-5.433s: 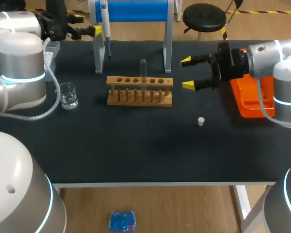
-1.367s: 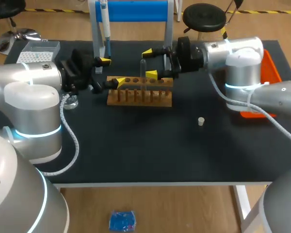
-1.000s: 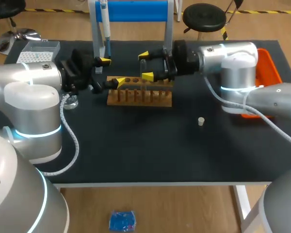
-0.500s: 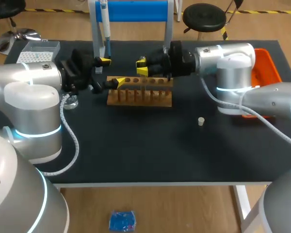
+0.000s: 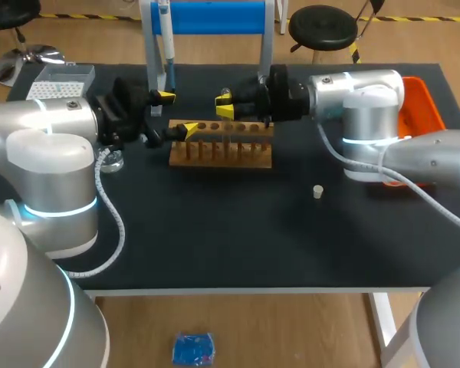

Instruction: Invert the test tube, pick up the pipette, mount the tip to pipette, aspirate from beaker and dispense into the tube, eject the tip, return the pipette, and cap with the stopper.

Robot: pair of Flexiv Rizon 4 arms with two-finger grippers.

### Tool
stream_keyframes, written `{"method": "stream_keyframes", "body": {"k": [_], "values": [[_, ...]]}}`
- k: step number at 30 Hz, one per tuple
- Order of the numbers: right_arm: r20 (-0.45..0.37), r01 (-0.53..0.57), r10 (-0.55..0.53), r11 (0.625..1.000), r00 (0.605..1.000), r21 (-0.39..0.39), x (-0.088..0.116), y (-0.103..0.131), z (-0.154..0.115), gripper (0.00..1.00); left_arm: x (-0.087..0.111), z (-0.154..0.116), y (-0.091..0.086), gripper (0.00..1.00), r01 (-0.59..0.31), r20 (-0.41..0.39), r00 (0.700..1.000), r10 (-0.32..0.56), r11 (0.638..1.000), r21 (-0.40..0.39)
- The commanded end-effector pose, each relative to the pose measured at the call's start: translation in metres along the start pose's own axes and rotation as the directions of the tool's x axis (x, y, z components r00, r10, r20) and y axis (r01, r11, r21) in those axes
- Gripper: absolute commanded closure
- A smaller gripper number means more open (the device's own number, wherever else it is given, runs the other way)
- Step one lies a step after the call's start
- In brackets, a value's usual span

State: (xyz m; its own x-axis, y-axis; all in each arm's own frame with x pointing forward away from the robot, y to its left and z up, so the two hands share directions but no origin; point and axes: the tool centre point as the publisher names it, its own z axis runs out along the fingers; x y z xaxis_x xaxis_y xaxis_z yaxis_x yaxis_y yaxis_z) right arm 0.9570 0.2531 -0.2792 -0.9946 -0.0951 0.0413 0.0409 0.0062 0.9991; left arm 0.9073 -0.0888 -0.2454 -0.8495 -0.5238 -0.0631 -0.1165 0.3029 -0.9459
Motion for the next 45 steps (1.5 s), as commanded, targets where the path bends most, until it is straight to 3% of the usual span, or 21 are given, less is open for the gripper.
{"method": "stream_keyframes", "body": {"k": [1,45], "values": [[0.003,-0.007,0.007,1.000,1.000,0.003,0.002,0.002,-0.001,1.00,0.000,0.001,0.000,0.00,0.000,0.002,1.000,0.000,1.000,0.000],[-0.001,0.027,-0.027,0.999,1.000,0.040,0.026,0.050,-0.004,1.00,0.000,0.001,0.000,0.00,0.000,0.002,1.000,0.000,1.000,0.000]]}}
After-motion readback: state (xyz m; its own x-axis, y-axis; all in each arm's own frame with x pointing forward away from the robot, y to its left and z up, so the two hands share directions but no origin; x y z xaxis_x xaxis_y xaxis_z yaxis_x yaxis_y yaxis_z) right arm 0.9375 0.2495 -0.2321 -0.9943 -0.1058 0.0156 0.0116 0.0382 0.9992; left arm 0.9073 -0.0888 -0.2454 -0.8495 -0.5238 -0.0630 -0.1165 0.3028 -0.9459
